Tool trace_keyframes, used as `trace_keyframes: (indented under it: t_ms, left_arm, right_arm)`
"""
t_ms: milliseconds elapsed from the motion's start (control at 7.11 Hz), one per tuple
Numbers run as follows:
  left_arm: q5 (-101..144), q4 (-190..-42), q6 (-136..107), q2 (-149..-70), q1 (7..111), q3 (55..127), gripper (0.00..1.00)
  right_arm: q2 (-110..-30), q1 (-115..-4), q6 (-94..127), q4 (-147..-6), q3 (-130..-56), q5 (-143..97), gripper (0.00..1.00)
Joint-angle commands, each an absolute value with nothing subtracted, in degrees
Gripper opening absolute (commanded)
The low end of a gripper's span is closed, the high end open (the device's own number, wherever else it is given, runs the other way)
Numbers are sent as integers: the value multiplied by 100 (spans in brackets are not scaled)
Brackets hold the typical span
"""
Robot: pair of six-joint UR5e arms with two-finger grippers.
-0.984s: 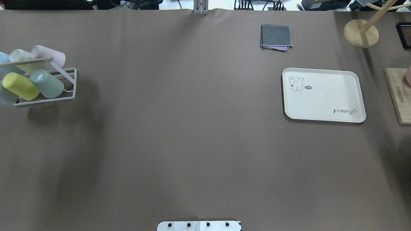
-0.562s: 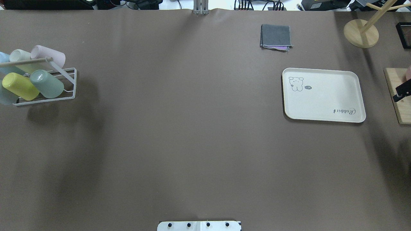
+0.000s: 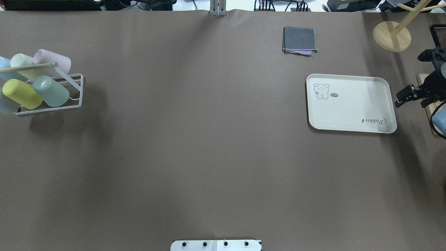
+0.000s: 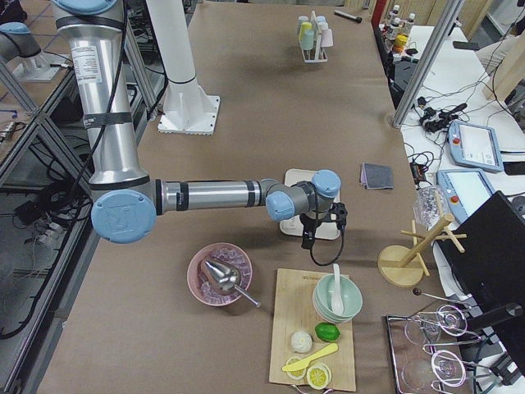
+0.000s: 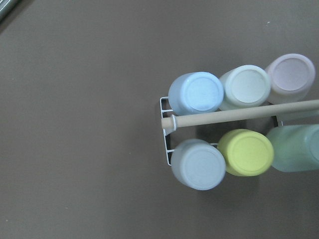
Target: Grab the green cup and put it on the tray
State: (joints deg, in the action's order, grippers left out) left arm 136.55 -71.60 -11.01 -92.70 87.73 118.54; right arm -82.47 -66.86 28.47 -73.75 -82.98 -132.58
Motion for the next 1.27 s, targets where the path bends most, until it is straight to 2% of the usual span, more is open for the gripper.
trace_keyframes:
  t_ms: [0,562,844,984,1125]
  left_arm:
    - [13641,-6882,-1656,-9404,8318,12539,98]
    - [12957,-6899,-2330,-9896,6665,13497,98]
    - [12780,-7031,-1028,-9931,6259,13641,98]
    - [12266,-7031,-202,-9940,5945,13762,98]
    - [11347,-7005,355,-9932,5350,13912,98]
  right_arm:
    - [-8183,-6443,3164,-7304,-8271,-13097,98]
    - [-8226,-6302,3138,-6962,-7964,-12990,86]
    - [-8253,-6302,3120,-6970,-7954,-12990,65]
    - [-8244,-6302,3111,-6970,-7945,-12982,51]
    - [-8227,-6302,3120,-6970,-7928,-12981,42]
